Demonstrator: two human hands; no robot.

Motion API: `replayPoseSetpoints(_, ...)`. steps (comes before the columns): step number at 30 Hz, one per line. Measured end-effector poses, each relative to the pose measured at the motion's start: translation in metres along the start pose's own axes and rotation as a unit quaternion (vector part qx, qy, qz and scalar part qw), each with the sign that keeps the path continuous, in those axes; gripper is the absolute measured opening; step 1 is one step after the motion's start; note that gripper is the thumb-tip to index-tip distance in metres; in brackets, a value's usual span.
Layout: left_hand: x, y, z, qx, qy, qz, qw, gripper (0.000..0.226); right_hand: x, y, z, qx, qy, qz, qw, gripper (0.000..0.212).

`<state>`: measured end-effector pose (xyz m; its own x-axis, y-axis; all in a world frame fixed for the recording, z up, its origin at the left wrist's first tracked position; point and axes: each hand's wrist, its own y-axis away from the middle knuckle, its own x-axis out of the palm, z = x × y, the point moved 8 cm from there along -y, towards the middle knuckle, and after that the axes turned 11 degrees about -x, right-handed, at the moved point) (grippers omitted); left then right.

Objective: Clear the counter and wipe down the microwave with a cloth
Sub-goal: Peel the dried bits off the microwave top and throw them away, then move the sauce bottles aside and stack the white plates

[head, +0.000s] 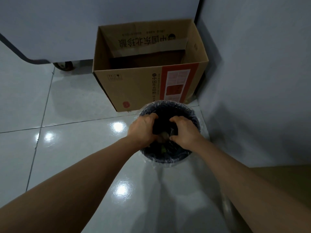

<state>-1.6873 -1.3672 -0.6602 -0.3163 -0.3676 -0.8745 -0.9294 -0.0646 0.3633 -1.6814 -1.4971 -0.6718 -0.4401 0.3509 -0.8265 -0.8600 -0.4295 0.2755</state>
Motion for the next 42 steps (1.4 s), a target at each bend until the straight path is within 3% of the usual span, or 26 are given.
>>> replayPoseSetpoints(6, -0.051, 0.036, -0.006, -0.011, -0.016, 0.032, 0.999, 0.06, -0.044, 0.035, 0.032, 0.008, -0.011, 0.036, 0.999, 0.073)
replayPoseSetpoints(13, -0.166, 0.092, -0.033, -0.023, -0.03, 0.039, 0.999, 0.06, -0.149, 0.079, 0.111, -0.012, -0.004, 0.058, 0.998, 0.07)
replayPoseSetpoints(19, -0.291, 0.144, -0.064, -0.036, -0.034, 0.005, 0.999, 0.059, -0.258, 0.119, 0.189, -0.038, 0.021, 0.052, 0.998, 0.063)
replayPoseSetpoints(28, -0.468, 0.219, -0.107, -0.039, -0.038, -0.041, 0.998, 0.059, -0.411, 0.166, 0.299, -0.079, 0.043, 0.032, 0.995, 0.07)
replayPoseSetpoints(42, -0.648, 0.32, -0.12, -0.096, -0.021, -0.114, 0.989, 0.065, -0.56, 0.208, 0.443, -0.184, 0.112, 0.006, 0.977, 0.072)
